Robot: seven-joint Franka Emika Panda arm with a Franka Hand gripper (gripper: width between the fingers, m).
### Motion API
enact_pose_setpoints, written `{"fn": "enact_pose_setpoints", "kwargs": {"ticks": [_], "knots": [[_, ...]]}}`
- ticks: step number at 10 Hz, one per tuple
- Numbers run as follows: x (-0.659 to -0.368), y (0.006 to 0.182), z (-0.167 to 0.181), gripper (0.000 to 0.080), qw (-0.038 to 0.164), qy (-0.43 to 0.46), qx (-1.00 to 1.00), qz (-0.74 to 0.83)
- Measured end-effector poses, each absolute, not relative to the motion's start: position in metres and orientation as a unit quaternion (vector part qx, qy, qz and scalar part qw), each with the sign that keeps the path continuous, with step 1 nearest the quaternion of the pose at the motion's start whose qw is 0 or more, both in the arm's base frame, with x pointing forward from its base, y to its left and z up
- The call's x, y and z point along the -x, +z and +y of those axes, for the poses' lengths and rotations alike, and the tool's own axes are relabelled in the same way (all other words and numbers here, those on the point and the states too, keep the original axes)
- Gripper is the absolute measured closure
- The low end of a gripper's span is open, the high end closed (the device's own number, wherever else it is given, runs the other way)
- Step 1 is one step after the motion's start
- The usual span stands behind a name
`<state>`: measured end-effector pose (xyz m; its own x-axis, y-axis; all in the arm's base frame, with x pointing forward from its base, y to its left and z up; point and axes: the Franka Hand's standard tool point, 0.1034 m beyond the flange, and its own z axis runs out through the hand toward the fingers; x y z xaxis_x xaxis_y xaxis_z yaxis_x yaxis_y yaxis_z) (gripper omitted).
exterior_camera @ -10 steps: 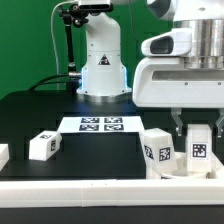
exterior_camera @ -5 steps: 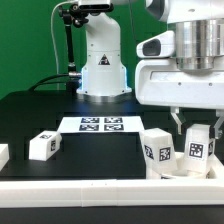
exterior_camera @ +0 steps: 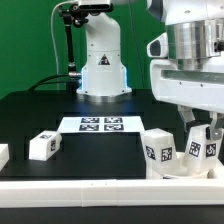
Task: Assemble stool
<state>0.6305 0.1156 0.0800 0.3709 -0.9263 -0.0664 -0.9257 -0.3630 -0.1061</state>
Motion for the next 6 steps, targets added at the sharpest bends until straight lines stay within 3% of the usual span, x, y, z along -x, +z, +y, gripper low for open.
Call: {"fn": "enact_pose_setpoints", "kwargs": {"ticks": [6], "knots": [[-0.6304,0.0802,0.1185,0.046,0.073,0.017,0.725,0.685]]}}
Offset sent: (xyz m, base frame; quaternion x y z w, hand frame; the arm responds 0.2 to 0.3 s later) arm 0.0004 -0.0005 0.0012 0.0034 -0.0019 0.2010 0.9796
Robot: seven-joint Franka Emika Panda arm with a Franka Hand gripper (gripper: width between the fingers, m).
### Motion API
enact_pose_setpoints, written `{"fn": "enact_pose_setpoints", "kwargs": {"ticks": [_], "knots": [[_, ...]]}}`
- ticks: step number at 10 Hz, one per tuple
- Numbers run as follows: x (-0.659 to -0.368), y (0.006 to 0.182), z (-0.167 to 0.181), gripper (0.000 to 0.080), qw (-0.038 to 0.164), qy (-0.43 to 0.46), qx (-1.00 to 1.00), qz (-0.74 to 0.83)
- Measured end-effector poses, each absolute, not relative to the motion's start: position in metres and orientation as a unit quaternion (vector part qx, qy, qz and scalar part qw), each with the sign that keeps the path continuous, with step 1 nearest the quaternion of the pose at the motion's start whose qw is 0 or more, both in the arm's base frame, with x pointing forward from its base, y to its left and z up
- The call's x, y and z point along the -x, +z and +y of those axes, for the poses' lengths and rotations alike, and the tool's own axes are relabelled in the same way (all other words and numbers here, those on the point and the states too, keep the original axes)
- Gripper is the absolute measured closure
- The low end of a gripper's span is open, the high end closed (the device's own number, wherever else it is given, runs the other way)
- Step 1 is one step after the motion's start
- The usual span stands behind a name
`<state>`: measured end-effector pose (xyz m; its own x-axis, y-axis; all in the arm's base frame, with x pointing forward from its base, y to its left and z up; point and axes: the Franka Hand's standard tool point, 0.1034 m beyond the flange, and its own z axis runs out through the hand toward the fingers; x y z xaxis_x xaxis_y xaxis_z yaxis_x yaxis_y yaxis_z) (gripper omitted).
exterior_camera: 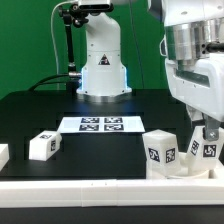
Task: Assemble stool
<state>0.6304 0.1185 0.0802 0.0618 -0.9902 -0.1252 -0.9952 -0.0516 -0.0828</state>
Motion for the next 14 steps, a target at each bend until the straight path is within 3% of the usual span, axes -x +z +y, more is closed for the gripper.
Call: {"fn": "enact_pose_setpoints", "kwargs": {"ticks": [8,9,10,11,12,13,14], "knots": [[-0.6311,0.0811,0.1234,0.046,0.079,0.041,0.562,0.822],[-0.6313,0.0811,0.1247,0.0385,0.082,0.043,0.557,0.826],[-0.6311,0.0811,0.1262,0.0385,0.083,0.044,0.559,0.824],[-0.631,0.0811,0.1266,0.0251,0.083,0.044,0.563,0.821],[-0.6309,0.0811,0.1269,0.0251,0.083,0.044,0.565,0.82],[-0.6309,0.0811,0.1273,0.0168,0.083,0.044,0.567,0.819],[-0.6308,0.082,0.1285,0.0155,0.083,0.044,0.573,0.814]]}}
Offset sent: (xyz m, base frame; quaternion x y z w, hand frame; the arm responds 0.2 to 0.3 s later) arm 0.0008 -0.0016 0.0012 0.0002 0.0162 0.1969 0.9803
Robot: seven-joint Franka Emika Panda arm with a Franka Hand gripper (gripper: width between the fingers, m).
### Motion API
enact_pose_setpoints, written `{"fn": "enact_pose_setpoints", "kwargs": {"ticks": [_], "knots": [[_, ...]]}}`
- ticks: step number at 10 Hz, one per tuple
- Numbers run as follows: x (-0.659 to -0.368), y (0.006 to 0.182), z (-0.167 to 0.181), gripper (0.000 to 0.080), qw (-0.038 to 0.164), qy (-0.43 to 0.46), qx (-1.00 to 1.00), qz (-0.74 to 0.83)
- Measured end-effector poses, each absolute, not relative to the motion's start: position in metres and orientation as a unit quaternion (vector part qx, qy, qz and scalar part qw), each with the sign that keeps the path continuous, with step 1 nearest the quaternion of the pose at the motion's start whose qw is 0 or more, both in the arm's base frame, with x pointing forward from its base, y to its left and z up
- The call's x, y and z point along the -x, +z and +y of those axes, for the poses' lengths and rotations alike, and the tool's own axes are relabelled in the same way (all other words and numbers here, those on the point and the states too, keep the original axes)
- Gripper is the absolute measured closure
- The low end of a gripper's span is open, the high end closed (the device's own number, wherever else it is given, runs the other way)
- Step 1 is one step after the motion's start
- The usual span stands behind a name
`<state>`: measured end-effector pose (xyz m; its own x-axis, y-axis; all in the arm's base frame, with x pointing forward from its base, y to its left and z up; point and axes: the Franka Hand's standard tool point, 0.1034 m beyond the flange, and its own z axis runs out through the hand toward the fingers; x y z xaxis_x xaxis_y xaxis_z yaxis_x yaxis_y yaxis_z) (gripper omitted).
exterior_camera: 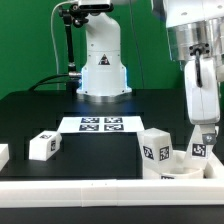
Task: Assemble stool
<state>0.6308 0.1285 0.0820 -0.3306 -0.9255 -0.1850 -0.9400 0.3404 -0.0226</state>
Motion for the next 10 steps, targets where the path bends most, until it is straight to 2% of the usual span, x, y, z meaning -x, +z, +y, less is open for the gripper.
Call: {"fn": "enact_pose_setpoints", "kwargs": {"ticks": [3,6,10], "knots": [[-0.634,0.104,0.133,0.0151,0.071,0.064,0.674,0.733],[-0.628,0.121,0.109,0.0151,0.091,0.05,0.777,0.621],[-0.627,0.122,0.104,0.0151,0.091,0.049,0.782,0.614]]}}
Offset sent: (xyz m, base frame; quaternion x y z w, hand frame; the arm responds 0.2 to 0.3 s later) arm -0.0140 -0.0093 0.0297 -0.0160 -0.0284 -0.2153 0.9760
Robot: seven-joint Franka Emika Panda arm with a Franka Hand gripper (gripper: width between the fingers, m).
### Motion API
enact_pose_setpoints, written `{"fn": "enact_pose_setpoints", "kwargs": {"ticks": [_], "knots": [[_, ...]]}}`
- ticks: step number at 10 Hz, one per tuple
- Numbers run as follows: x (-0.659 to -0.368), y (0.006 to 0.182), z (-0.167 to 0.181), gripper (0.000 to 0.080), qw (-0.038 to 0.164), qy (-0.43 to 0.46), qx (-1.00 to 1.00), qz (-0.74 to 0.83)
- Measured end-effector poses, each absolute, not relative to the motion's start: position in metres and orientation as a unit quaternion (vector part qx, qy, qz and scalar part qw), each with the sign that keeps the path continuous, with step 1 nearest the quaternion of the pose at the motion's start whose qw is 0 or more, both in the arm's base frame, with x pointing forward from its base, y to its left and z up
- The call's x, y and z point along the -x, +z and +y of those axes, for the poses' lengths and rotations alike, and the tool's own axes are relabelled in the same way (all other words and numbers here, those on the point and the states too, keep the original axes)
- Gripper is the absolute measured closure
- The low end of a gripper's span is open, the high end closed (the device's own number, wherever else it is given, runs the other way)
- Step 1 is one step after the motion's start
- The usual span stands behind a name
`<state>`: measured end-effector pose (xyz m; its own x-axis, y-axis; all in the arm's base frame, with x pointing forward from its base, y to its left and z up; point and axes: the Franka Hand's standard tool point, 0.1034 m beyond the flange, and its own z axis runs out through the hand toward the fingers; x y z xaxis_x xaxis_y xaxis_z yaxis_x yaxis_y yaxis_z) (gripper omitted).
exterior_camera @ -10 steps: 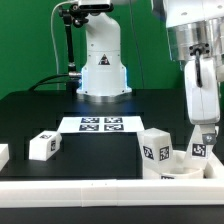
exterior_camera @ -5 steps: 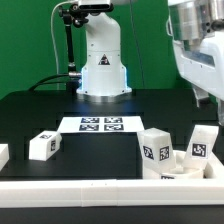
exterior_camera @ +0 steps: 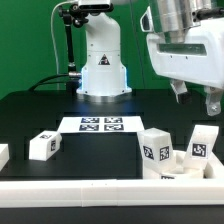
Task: Assemble stool
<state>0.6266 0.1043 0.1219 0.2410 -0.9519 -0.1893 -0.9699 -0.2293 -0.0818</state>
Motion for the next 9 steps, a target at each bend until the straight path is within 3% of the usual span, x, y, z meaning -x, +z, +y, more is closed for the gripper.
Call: {"fn": "enact_pose_setpoints", "kwargs": {"ticks": [3,6,9], "knots": [[-0.625,0.12,0.101,0.0151,0.089,0.048,0.805,0.585],[-0.612,0.108,0.036,0.0151,0.088,0.045,0.911,0.4],[-0.606,0.115,-0.012,0.0151,0.103,0.066,0.923,0.365]]}}
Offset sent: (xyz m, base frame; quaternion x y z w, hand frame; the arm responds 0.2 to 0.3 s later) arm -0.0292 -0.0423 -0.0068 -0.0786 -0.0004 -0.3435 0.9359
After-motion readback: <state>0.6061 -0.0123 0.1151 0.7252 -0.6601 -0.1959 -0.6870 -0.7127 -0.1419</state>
